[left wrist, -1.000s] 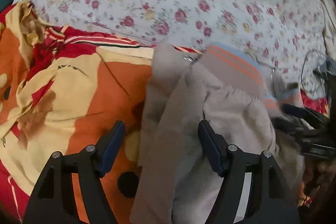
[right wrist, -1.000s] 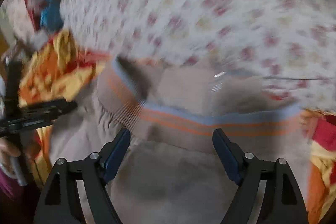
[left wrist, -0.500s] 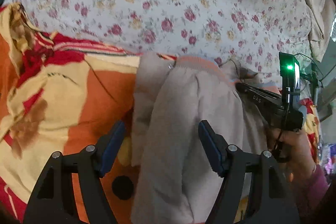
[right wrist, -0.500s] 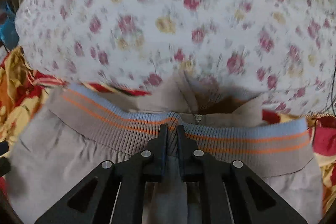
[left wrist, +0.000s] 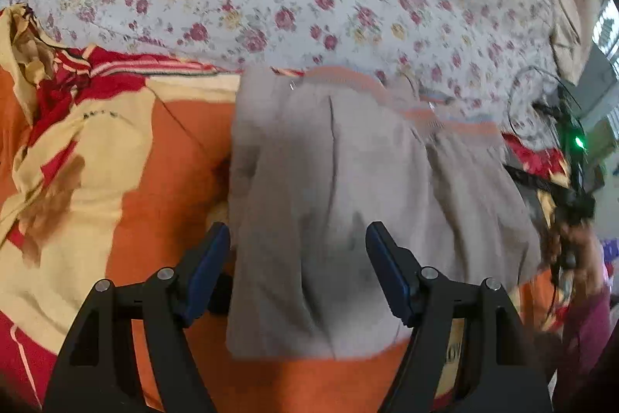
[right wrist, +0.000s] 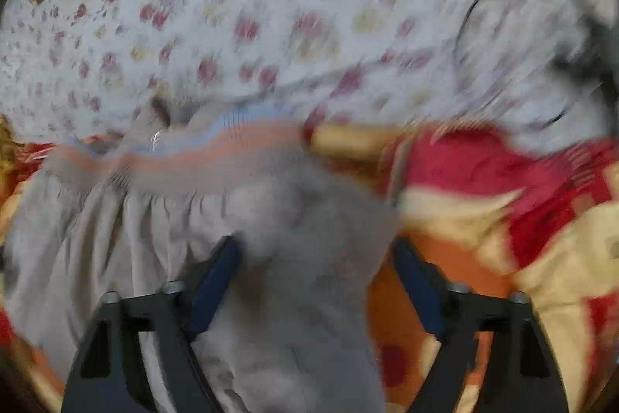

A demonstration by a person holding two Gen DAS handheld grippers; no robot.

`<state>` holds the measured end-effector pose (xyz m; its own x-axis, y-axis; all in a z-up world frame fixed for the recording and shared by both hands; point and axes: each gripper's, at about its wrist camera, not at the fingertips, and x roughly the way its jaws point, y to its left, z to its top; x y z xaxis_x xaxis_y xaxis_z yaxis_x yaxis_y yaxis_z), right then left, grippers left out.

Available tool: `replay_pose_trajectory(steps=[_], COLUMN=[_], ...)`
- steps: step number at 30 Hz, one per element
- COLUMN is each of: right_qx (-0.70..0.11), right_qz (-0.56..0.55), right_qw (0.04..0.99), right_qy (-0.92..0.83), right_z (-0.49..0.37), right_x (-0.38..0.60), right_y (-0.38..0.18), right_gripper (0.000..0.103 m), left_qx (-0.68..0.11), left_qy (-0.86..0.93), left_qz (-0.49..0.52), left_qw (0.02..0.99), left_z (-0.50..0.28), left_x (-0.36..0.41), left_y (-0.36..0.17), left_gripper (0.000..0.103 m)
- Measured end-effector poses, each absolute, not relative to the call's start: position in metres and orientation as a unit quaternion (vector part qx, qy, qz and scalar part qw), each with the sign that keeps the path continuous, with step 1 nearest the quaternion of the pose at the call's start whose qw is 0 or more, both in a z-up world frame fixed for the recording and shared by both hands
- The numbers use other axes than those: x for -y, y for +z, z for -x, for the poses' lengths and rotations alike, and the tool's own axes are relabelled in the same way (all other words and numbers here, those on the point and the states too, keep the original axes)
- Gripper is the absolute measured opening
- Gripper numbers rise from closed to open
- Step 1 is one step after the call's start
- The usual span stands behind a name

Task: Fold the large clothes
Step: 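Lay the hem onto the jacket and open both grippers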

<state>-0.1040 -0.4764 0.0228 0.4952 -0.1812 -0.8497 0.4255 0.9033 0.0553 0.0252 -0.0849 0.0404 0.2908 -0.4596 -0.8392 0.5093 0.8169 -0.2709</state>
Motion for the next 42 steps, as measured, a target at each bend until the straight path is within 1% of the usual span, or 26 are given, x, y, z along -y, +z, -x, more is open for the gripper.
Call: replay_pose_trajectory(steps=[1, 2, 4, 7, 8, 9, 10, 11, 13, 14, 16, 19, 20, 21, 22, 23, 27, 31, 32, 33, 34, 35, 37, 38, 40, 42], right_qx=[-0.469, -0.458, -0.417, -0.426, -0.428, -0.426, -0.419, -0.413, -0.396, -0.392, -0.404, -0.433, -0.443, -0.449, -0.452, -0.451, -0.429, -0.452, -0.444, -0.432, -0.420, -0.414, -0.398, -0.389, -0.384, -0.377], right_qz=[-0.158, -0.165, -0.141, -0.217, -0.221, -0.218, -0.211, -0.207, -0.210, -0.210, -0.210, -0.230, -0.240, -0.243, -0.239, -0.232, -0.169, -0.173, -0.175, -0.183, -0.199, -0.208, -0.211, -0.203, -0.180, -0.159], right_qw=[0.856, 0.860, 0.876, 0.855, 0.855, 0.859, 0.865, 0.870, 0.881, 0.883, 0.879, 0.861, 0.854, 0.851, 0.851, 0.854, 0.874, 0.857, 0.860, 0.864, 0.865, 0.863, 0.870, 0.878, 0.889, 0.900], right_qy=[-0.150, -0.154, -0.196, -0.200, -0.191, -0.185, -0.178, -0.173, -0.155, -0.150, -0.142, -0.134, -0.127, -0.123, -0.117, -0.114, -0.156, -0.177, -0.179, -0.181, -0.191, -0.201, -0.201, -0.190, -0.173, -0.148], right_z=[0.106, 0.111, 0.117, 0.123, 0.126, 0.133, 0.144, 0.155, 0.187, 0.199, 0.228, 0.232, 0.233, 0.235, 0.234, 0.236, 0.253, 0.256, 0.259, 0.264, 0.271, 0.275, 0.282, 0.282, 0.274, 0.257], right_x=[0.482, 0.487, 0.498, 0.525, 0.524, 0.521, 0.516, 0.513, 0.503, 0.495, 0.488, 0.473, 0.471, 0.467, 0.463, 0.459, 0.454, 0.459, 0.457, 0.457, 0.457, 0.457, 0.453, 0.446, 0.429, 0.408], right_y=[0.018, 0.018, 0.024, 0.005, 0.005, 0.010, 0.020, 0.028, 0.045, 0.051, 0.049, 0.021, 0.010, 0.004, -0.003, -0.001, 0.021, 0.001, 0.005, 0.011, 0.020, 0.027, 0.040, 0.049, 0.058, 0.063], right_gripper=[0.004, 0.001, 0.001, 0.002, 0.010, 0.014, 0.030, 0.056, 0.077, 0.081, 0.082, 0.082, 0.078, 0.064, 0.010, 0.007, 0.002, 0.002, 0.003, 0.008, 0.016, 0.027, 0.040, 0.043, 0.047, 0.053], left_qx=[-0.515, -0.517, -0.520, -0.533, -0.537, -0.535, -0.529, -0.522, -0.510, -0.508, -0.512, -0.530, -0.533, -0.534, -0.536, -0.539, -0.532, -0.517, -0.507, -0.494, -0.486, -0.477, -0.460, -0.450, -0.438, -0.425], left_qy=[-0.304, -0.305, -0.303, -0.301, -0.307, -0.318, -0.323, -0.325, -0.329, -0.332, -0.336, -0.339, -0.335, -0.330, -0.328, -0.329, -0.323, -0.308, -0.303, -0.298, -0.295, -0.293, -0.291, -0.290, -0.286, -0.281], left_qz=[-0.031, -0.039, -0.037, -0.021, -0.021, -0.026, -0.033, -0.039, -0.054, -0.061, -0.065, -0.058, -0.055, -0.052, -0.050, -0.046, -0.049, -0.062, -0.070, -0.078, -0.081, -0.085, -0.090, -0.090, -0.087, -0.089], left_qw=[0.801, 0.799, 0.798, 0.790, 0.785, 0.782, 0.784, 0.788, 0.793, 0.792, 0.788, 0.775, 0.775, 0.777, 0.776, 0.774, 0.781, 0.796, 0.804, 0.813, 0.818, 0.824, 0.834, 0.840, 0.848, 0.856], left_z=[-0.022, -0.018, -0.019, -0.021, -0.021, -0.018, -0.015, -0.012, -0.009, -0.007, -0.009, -0.012, -0.014, -0.015, -0.016, -0.016, -0.014, -0.010, -0.006, -0.001, 0.000, 0.003, 0.008, 0.011, 0.012, 0.014], left_x=[0.083, 0.081, 0.078, 0.074, 0.073, 0.072, 0.070, 0.069, 0.065, 0.064, 0.063, 0.066, 0.066, 0.066, 0.065, 0.063, 0.057, 0.060, 0.060, 0.061, 0.060, 0.061, 0.065, 0.069, 0.077, 0.087], left_y=[0.037, 0.031, 0.023, 0.016, 0.017, 0.020, 0.024, 0.027, 0.031, 0.030, 0.026, 0.016, 0.013, 0.012, 0.010, 0.010, 0.012, 0.021, 0.025, 0.031, 0.034, 0.038, 0.044, 0.048, 0.051, 0.054], left_gripper=[0.072, 0.072, 0.072, 0.072, 0.072, 0.072, 0.072, 0.072, 0.072, 0.072, 0.072, 0.072, 0.071, 0.062, 0.049, 0.045, 0.045, 0.045, 0.045, 0.045, 0.046, 0.048, 0.052, 0.052, 0.059, 0.060])
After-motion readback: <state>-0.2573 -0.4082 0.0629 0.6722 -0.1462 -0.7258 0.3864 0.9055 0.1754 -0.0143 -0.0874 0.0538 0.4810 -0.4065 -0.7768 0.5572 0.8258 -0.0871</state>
